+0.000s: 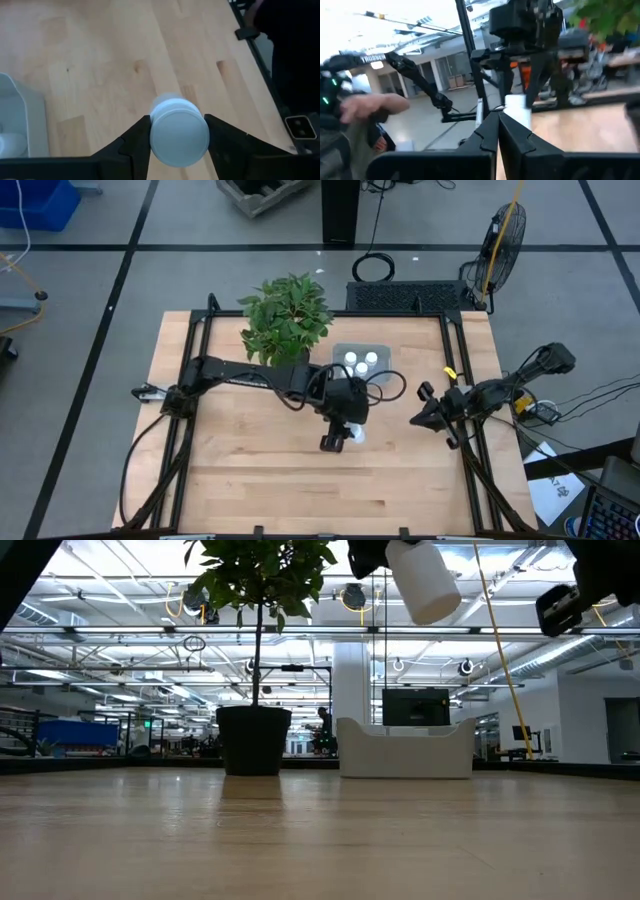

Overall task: Pick and place pill bottles into a basket
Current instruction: Put the white pill bottle into the gray bin

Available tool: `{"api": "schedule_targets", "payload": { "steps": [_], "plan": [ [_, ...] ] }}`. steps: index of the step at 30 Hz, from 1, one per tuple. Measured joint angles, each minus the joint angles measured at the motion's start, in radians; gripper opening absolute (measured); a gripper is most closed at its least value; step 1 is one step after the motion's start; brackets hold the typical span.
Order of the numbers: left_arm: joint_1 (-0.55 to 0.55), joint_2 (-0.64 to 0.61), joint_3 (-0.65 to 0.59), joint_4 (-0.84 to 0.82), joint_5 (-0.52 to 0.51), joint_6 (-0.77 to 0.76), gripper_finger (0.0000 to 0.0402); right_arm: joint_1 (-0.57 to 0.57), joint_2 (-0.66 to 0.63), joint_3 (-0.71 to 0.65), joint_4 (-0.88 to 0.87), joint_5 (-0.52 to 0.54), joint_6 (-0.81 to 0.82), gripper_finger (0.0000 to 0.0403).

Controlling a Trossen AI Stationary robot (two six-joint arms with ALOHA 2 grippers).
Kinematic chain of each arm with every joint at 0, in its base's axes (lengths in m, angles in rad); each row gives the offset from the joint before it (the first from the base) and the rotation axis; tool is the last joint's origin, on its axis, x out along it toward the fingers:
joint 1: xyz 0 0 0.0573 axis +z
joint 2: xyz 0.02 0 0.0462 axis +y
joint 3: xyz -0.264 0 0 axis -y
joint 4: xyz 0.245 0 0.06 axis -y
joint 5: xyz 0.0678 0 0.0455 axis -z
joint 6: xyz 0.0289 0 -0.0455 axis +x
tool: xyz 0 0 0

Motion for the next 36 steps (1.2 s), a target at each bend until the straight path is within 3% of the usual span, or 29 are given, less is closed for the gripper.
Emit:
{"api": "schedule_targets", "payload": {
  "steps": [4, 15, 19, 25, 36],
  "plan": [
    [0.001, -0.001, -0.038, 0.041, -0.013, 0.003, 0.0165, 0.0, 0.038, 0.0, -0.051, -0.007, 0.167, 0.0004],
    [-0.035, 0.002, -0.297, 0.281, -0.038, -0.096, 0.0176, 0.0, 0.133, 0.0, -0.062, -0.009, 0.173, 0.0004],
    [-0.041, 0.001, -0.369, 0.269, -0.108, -0.121, 0.0165, 0.005, 0.151, 0.0, -0.053, -0.009, 0.18, 0.0004],
    [-0.066, 0.0, -0.373, 0.137, -0.184, -0.127, 0.0174, 0.046, 0.178, 0.0, -0.044, -0.009, 0.2, 0.0004],
    [-0.093, 0.031, -0.374, 0.111, -0.179, -0.111, 0.0165, 0.125, 0.24, 0.0, 0.04, -0.002, 0.225, 0.0004]
  ]
}}
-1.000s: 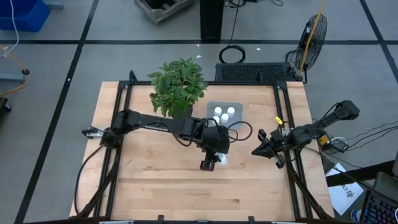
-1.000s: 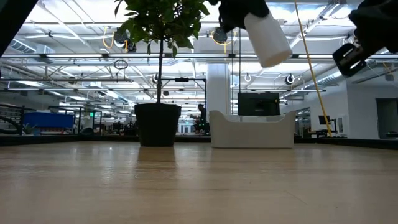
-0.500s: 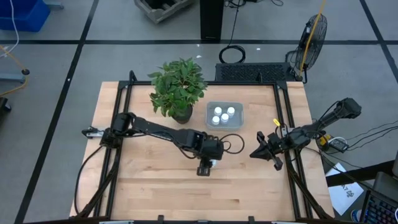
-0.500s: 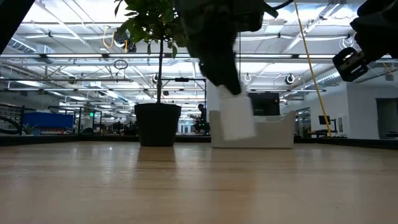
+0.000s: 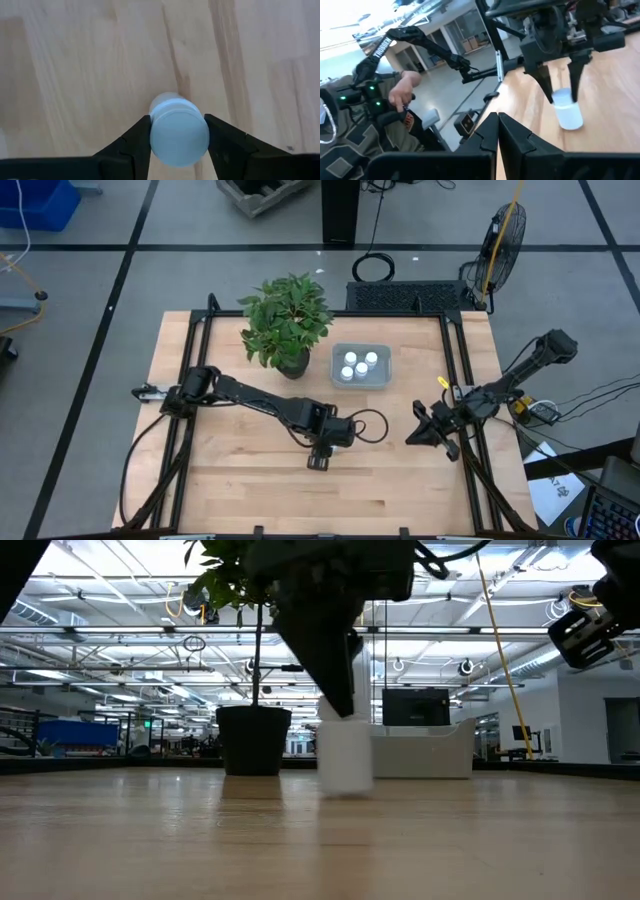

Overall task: Pick and place pill bottles into a basket
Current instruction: Put the white pill bottle into the gray bin

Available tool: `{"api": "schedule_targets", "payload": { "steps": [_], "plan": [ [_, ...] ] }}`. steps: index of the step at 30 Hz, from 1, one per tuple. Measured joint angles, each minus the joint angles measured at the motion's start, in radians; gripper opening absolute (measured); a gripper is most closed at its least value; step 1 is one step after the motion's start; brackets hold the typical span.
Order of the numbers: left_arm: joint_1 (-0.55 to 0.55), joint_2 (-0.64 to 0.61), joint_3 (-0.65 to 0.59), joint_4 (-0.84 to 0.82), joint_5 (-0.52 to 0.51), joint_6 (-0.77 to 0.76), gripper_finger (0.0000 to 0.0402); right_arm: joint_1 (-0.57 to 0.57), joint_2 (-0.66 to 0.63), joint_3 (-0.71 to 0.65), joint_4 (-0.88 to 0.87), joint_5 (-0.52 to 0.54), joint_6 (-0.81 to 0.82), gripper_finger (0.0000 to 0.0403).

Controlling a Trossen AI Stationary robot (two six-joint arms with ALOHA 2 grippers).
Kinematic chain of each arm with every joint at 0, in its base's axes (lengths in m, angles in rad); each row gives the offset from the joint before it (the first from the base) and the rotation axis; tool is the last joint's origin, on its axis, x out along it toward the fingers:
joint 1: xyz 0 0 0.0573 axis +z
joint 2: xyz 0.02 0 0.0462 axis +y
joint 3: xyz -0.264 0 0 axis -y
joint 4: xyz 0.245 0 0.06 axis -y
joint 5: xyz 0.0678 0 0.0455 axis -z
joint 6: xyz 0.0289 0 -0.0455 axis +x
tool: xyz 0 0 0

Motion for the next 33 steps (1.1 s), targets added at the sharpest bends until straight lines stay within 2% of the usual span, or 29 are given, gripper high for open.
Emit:
{"api": "schedule_targets", "payload": {
  "steps": [8, 13, 18, 24, 26, 29, 33],
  "plan": [
    [0.003, 0.006, 0.001, 0.018, 0.015, -0.01, 0.0218, 0.026, 0.047, 0.0, 0.022, 0.029, -0.014, 0.0004],
    [0.003, 0.006, 0.001, 0.036, 0.021, -0.011, 0.0224, 0.026, 0.07, 0.0, 0.022, 0.028, -0.013, 0.0004],
    [0.003, -0.006, 0.001, 0.031, -0.044, -0.019, 0.0226, 0.026, 0.096, 0.0, 0.032, 0.032, -0.011, 0.0004],
    [0.004, -0.069, 0.001, -0.007, 0.017, -0.018, 0.0227, 0.024, 0.18, 0.0, 0.058, 0.244, -0.015, 0.0004],
    [-0.005, -0.095, 0.001, -0.036, 0.022, -0.017, 0.0226, 0.016, 0.227, 0.002, 0.123, 0.26, -0.026, 0.0004],
    [-0.027, -0.141, 0.002, -0.084, -0.023, -0.012, 0.0209, 0.011, 0.309, 0.029, 0.174, 0.257, -0.029, 0.0004],
    [-0.064, -0.186, 0.001, -0.132, -0.08, -0.037, 0.0142, 0.009, 0.455, 0.139, 0.183, 0.255, -0.063, 0.0004]
  ]
}}
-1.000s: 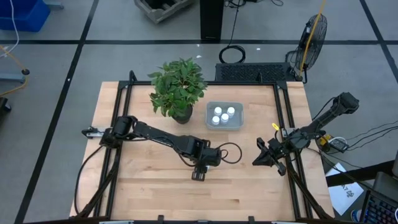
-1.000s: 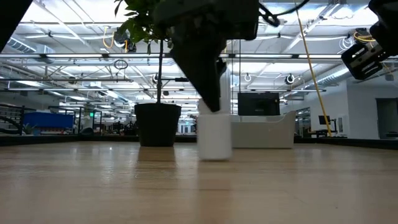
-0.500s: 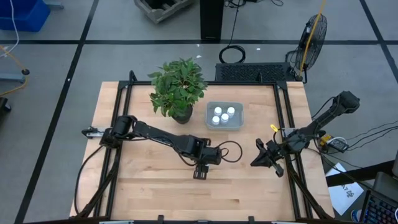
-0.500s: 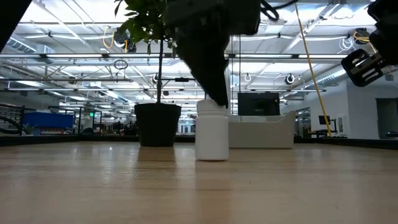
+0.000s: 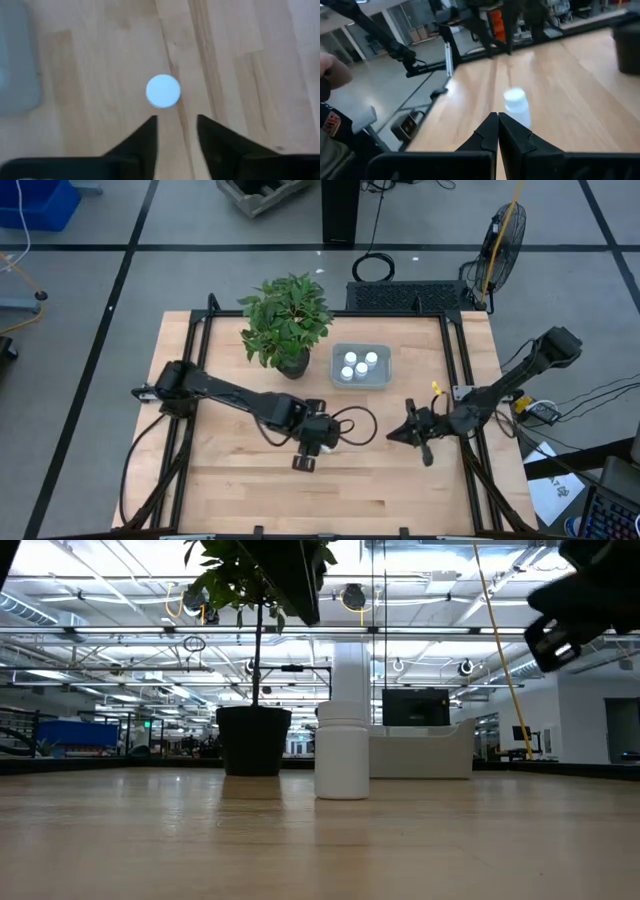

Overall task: Pick and place pill bottles into a basket
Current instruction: Put the white pill bottle into the gray bin

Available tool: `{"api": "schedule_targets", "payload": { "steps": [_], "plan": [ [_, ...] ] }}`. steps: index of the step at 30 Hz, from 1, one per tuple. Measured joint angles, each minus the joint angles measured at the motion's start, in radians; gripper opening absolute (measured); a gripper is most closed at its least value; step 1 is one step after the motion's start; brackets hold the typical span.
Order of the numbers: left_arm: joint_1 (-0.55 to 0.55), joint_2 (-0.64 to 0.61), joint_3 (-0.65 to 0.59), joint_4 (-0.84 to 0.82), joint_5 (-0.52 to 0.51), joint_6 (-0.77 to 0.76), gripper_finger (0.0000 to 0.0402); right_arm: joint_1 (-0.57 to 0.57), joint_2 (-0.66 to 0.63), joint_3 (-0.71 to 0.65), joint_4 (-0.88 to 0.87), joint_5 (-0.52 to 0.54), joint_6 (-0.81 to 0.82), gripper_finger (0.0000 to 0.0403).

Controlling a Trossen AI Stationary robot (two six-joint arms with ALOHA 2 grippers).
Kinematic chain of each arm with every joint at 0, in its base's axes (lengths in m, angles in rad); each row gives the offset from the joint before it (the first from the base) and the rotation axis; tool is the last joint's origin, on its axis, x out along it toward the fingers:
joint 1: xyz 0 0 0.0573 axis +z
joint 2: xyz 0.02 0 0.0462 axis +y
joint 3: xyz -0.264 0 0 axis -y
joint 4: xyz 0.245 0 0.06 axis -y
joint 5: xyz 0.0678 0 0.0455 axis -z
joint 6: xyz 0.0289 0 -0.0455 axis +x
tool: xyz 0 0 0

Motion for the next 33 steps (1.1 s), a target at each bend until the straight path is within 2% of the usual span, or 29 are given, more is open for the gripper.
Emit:
{"api": "schedule_targets", "payload": {
  "steps": [4, 6, 9, 12, 17, 21, 24, 28, 33],
  "plan": [
    [-0.043, -0.045, -0.032, 0.005, -0.069, -0.024, 0.0044, -0.011, 0.169, 0.115, -0.021, -0.013, -0.054, 0.0004],
    [-0.058, -0.076, -0.08, 0.027, -0.069, -0.047, 0.0012, -0.02, 0.239, 0.171, -0.007, -0.051, -0.08, 0.0004],
    [-0.074, -0.171, -0.23, 0.159, -0.057, -0.075, 0.0013, -0.03, 0.339, 0.236, -0.017, -0.064, -0.075, 0.0012],
    [-0.079, -0.311, -0.449, 0.396, -0.034, -0.101, 0.0005, -0.05, 0.412, 0.297, -0.038, -0.07, -0.06, 0.0045],
    [-0.093, -0.58, -0.784, 0.695, -0.078, -0.164, 0.0008, -0.094, 0.478, 0.366, -0.047, -0.074, -0.049, 0.015],
    [-0.114, -0.764, -1.005, 0.832, -0.146, -0.176, 0.0005, -0.128, 0.539, 0.426, -0.054, -0.075, -0.083, 0.024],
    [-0.12, -0.886, -1.143, 0.936, -0.192, -0.194, 0.0012, -0.146, 0.599, 0.485, -0.077, -0.076, -0.125, 0.0287],
    [-0.121, -0.994, -1.293, 1.051, -0.214, -0.198, 0.0004, -0.172, 0.681, 0.548, -0.116, -0.076, -0.152, 0.0315],
    [-0.127, -1.077, -1.417, 1.131, -0.223, -0.215, 0.0005, -0.212, 0.75, 0.573, -0.111, -0.076, -0.15, 0.0322]
  ]
}}
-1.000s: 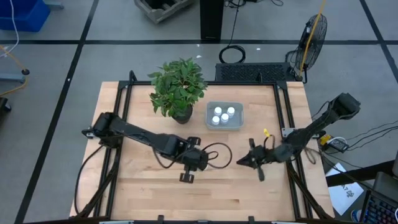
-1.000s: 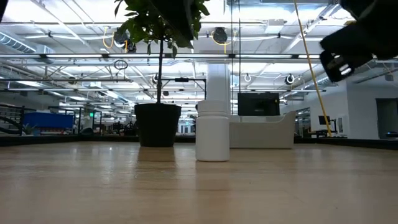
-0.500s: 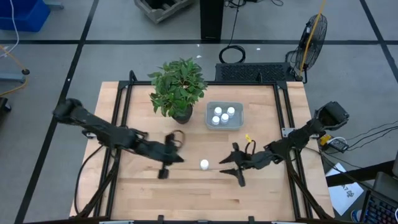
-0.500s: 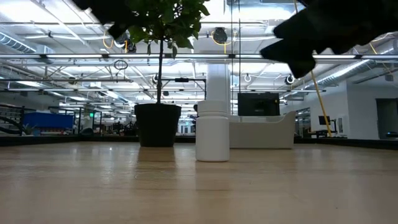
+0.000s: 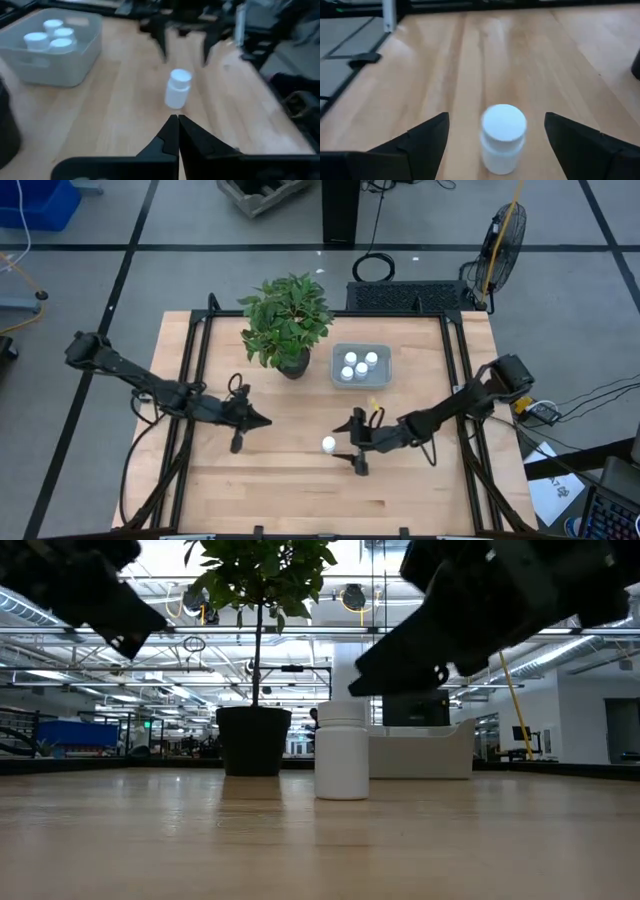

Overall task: Pick and place pill bottles into a basket
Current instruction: Put the white pill bottle into the gray bin

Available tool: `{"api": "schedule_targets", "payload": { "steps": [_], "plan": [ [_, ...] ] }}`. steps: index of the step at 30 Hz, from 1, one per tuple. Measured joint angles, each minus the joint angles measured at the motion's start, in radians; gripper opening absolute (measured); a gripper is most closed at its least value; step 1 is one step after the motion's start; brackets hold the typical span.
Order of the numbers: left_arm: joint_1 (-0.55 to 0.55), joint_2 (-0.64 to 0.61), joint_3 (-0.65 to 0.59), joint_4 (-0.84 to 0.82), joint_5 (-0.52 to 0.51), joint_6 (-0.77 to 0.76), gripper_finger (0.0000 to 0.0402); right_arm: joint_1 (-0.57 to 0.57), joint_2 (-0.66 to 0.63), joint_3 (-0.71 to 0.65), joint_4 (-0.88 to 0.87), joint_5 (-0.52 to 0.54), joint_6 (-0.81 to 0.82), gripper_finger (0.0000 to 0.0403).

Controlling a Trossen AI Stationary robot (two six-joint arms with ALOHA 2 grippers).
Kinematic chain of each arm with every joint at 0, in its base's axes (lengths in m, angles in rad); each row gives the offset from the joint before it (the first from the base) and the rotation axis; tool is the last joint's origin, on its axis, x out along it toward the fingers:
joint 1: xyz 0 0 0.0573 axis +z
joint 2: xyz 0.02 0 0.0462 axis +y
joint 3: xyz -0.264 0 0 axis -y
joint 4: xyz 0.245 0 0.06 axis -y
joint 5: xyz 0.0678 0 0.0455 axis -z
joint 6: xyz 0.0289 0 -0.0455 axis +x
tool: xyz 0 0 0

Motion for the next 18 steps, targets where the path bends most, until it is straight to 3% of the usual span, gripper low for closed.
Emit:
{"api": "schedule_targets", "payload": {
  "steps": [9, 18],
  "plan": [
    [-0.047, -0.067, -0.22, 0.293, 0.004, 0.039, 0.0003, -0.019, 0.084, 0.021, 0.021, -0.001, -0.001, 0.0318],
    [-0.069, -0.066, -0.334, 0.44, -0.025, 0.031, 0.0004, -0.025, 0.099, 0.024, 0.069, -0.003, 0.007, 0.0318]
  ]
}}
